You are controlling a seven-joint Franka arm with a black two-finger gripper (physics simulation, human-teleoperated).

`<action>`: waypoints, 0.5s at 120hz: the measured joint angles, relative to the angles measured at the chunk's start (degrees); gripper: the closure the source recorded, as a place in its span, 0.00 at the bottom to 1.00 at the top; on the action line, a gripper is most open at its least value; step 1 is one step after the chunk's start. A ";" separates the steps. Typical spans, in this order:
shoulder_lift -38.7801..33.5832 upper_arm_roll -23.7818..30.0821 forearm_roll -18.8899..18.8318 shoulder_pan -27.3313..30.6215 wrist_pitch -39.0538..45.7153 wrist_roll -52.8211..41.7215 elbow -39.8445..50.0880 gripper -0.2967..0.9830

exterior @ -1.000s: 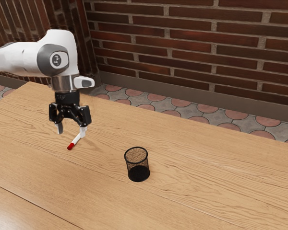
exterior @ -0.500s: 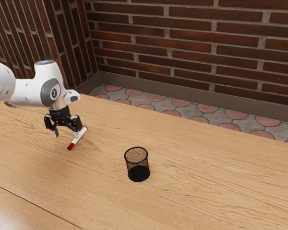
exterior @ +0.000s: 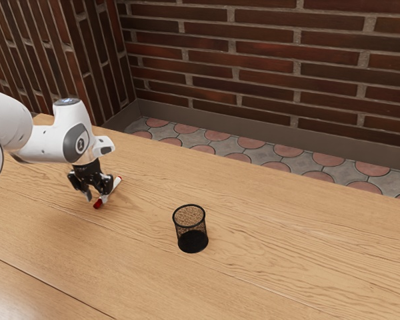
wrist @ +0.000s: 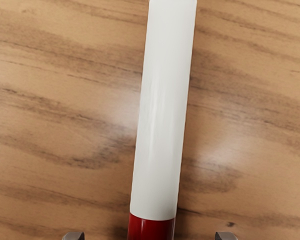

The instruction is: Put the marker into the pen holder.

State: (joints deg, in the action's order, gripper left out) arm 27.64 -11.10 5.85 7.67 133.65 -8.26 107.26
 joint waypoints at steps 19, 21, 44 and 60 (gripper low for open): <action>0.22 0.40 1.33 0.50 0.16 -0.98 -0.01 0.63; 0.25 0.49 1.47 0.55 0.15 -1.07 -0.01 0.63; 0.35 0.96 3.78 1.04 -0.30 -1.95 0.02 0.67; 0.66 0.93 6.28 1.96 -0.89 -2.46 0.03 0.68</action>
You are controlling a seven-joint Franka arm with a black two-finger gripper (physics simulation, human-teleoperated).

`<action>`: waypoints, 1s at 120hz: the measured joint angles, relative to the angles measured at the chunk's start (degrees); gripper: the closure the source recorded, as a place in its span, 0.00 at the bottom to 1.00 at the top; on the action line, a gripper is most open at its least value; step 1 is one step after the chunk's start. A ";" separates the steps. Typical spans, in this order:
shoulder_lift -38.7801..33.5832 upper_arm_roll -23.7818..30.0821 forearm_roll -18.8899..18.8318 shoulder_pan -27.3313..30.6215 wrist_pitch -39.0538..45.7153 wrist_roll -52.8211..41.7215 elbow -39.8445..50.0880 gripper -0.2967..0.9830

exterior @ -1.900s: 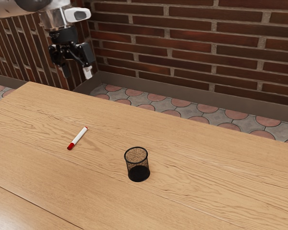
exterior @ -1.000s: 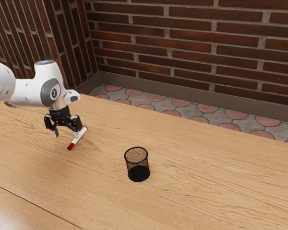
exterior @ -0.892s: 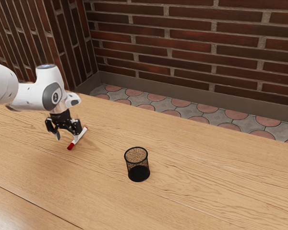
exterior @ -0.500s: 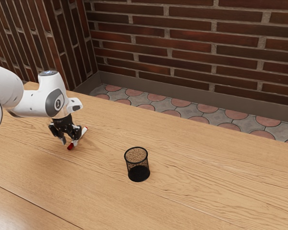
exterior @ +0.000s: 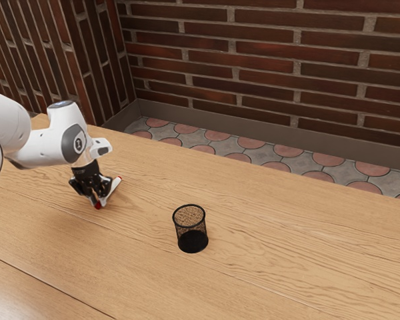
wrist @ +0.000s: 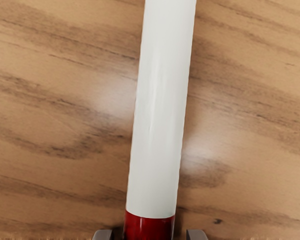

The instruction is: Put the marker into the pen holder.

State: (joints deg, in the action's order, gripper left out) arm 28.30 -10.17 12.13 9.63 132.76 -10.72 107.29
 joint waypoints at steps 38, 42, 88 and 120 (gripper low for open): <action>1.04 -0.02 2.45 0.49 -1.08 -0.87 -1.03 0.72; 1.15 -0.02 2.50 0.53 -1.15 -0.94 -1.17 0.71; -1.73 0.20 1.30 -0.50 -2.65 -0.75 -1.27 0.81; -22.31 2.20 0.36 -13.57 -15.39 1.19 -0.71 0.82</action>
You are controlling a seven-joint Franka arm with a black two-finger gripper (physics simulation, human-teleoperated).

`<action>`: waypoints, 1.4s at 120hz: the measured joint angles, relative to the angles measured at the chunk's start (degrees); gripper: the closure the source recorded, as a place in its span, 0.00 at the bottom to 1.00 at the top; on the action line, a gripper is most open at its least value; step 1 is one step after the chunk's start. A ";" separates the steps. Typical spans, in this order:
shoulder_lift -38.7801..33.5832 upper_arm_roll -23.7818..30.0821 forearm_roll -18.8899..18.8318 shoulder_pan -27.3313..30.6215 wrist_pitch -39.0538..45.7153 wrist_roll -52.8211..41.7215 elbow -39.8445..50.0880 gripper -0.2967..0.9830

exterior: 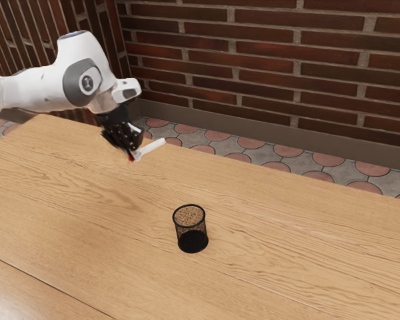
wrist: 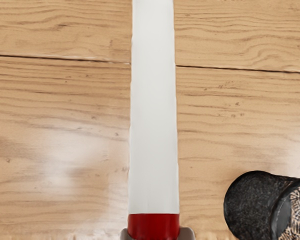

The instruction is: Put the marker into the pen holder.

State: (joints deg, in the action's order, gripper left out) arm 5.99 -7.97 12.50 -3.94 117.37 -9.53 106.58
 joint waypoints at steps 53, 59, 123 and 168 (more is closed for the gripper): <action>1.10 16.44 3.82 -3.61 -20.98 11.42 -6.09 0.81; 2.27 15.87 3.80 -1.78 -21.66 12.38 -7.06 0.81; 13.75 10.61 3.59 2.25 -25.21 18.29 -10.51 0.79; 3.68 9.56 1.72 -0.10 -26.15 19.43 -15.84 0.36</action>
State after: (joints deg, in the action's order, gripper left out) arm 9.67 1.59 14.22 -4.03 91.22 9.90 90.74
